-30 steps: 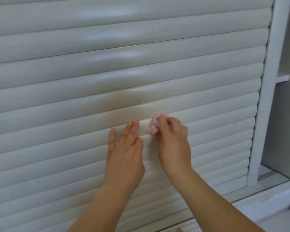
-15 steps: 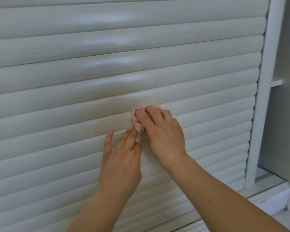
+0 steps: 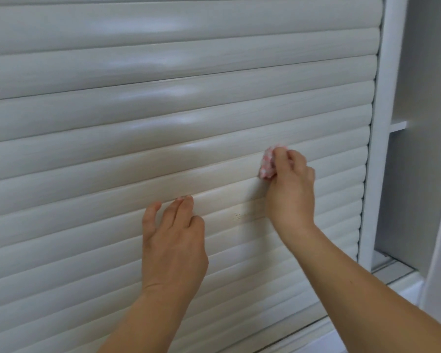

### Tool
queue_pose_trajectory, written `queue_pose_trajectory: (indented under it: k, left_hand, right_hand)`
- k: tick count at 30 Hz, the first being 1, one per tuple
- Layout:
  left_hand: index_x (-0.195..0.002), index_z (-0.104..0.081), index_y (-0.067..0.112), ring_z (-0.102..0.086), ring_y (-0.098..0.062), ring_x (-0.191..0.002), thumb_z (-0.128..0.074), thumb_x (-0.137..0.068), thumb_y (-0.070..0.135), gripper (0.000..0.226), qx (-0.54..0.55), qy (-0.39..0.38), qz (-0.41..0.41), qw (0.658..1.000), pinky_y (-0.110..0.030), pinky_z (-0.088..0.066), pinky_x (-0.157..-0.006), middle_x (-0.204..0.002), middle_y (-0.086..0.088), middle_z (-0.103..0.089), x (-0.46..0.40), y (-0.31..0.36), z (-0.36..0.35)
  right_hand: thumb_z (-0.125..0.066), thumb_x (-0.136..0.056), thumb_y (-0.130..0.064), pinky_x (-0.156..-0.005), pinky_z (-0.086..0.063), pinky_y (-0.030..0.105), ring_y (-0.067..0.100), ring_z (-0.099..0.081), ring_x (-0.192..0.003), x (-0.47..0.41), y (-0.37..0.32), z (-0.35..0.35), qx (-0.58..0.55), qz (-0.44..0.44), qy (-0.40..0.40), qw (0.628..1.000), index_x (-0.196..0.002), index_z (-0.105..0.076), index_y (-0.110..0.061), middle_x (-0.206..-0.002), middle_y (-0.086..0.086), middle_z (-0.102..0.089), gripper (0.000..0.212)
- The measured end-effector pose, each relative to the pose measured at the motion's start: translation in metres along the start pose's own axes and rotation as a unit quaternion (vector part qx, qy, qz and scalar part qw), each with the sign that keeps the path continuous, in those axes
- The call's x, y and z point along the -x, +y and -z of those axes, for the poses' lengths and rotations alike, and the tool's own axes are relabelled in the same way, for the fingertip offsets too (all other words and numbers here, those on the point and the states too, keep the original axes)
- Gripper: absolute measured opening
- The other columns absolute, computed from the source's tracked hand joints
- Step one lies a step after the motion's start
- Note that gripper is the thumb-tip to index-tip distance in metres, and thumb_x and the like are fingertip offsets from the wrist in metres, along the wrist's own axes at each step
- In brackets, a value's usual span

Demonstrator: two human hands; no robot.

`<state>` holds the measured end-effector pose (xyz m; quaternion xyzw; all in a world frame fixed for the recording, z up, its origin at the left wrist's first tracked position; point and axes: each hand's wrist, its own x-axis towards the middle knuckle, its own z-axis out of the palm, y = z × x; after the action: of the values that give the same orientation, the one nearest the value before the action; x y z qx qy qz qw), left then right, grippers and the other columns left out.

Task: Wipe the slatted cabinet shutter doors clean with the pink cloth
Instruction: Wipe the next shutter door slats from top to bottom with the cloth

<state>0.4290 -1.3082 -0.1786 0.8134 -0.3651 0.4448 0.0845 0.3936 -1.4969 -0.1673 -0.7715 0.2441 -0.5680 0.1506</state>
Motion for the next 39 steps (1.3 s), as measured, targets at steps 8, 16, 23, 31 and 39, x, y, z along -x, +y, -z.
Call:
queue_pose_trajectory:
  k: [8, 16, 23, 31, 39]
  left_hand:
    - [-0.056, -0.058, 0.014, -0.064, -0.026, -0.099, -0.04, -0.058, 0.002, 0.022, -0.029, -0.007, 0.004, 1.0, -0.042, -0.014, -0.103, -0.108, -0.013, -0.066, 0.0, 0.002, 0.002]
    - [-0.054, -0.059, 0.013, -0.063, -0.026, -0.101, -0.049, -0.058, 0.0, 0.017, -0.039, -0.007, 0.034, 0.999, -0.041, -0.01, -0.105, -0.11, -0.013, -0.065, 0.001, 0.01, -0.002]
    - [-0.052, -0.058, 0.014, -0.061, -0.027, -0.104, -0.049, -0.06, 0.001, 0.017, -0.037, -0.018, 0.034, 0.999, -0.045, -0.017, -0.103, -0.112, -0.014, -0.064, 0.001, 0.009, -0.002]
    - [-0.053, -0.059, 0.013, -0.058, -0.026, -0.109, -0.049, -0.061, 0.003, 0.017, -0.043, -0.019, 0.041, 0.998, -0.044, -0.015, -0.104, -0.117, -0.014, -0.062, 0.004, 0.01, -0.004]
    - [-0.054, -0.06, 0.013, -0.058, -0.026, -0.11, -0.055, -0.061, 0.0, 0.016, -0.071, -0.025, 0.035, 0.997, -0.044, -0.015, -0.103, -0.119, -0.014, -0.061, 0.006, 0.01, -0.004]
  right_hand:
    - [-0.042, -0.084, -0.006, -0.065, -0.049, 0.04, 0.037, -0.051, -0.097, -0.014, 0.035, 0.01, 0.045, 0.132, -0.038, 0.989, -0.127, -0.055, -0.014, -0.126, 0.008, -0.055, 0.046]
    - [-0.049, -0.094, -0.012, -0.08, -0.033, 0.024, 0.023, -0.044, -0.107, -0.05, 0.082, 0.022, -0.068, -0.115, -0.005, 0.991, -0.132, -0.048, -0.019, -0.127, 0.007, -0.044, 0.039]
    - [-0.051, -0.088, -0.001, -0.083, -0.052, 0.046, 0.024, -0.034, -0.106, -0.044, 0.057, 0.006, -0.137, -0.246, -0.007, 0.959, -0.134, -0.042, -0.028, -0.134, 0.002, -0.035, 0.054]
    - [-0.048, -0.092, -0.017, -0.092, -0.043, 0.035, 0.021, -0.046, -0.109, 0.045, -0.002, -0.014, -0.208, -0.159, -0.029, 0.965, -0.126, -0.054, -0.018, -0.122, 0.004, -0.048, 0.034]
    - [-0.039, -0.09, -0.017, -0.086, -0.05, 0.032, 0.031, -0.056, -0.105, 0.042, 0.036, -0.007, -0.235, -0.261, 0.005, 0.936, -0.128, -0.054, -0.024, -0.116, 0.003, -0.061, 0.041]
